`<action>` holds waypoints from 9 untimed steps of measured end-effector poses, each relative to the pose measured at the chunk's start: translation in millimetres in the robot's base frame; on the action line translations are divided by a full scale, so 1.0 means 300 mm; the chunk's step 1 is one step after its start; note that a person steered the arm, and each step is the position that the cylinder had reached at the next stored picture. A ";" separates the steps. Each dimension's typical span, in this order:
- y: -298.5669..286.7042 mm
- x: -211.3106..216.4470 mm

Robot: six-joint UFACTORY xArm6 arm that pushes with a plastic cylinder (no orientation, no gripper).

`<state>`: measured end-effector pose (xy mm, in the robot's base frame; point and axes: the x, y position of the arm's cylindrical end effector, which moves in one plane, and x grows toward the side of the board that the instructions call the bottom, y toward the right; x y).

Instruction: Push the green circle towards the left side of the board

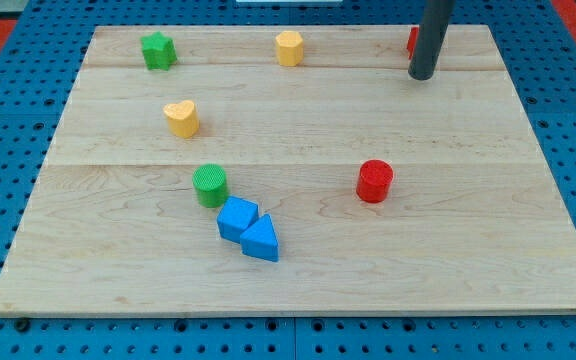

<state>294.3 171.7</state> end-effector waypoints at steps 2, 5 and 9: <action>-0.002 0.000; -0.369 0.109; -0.638 0.661</action>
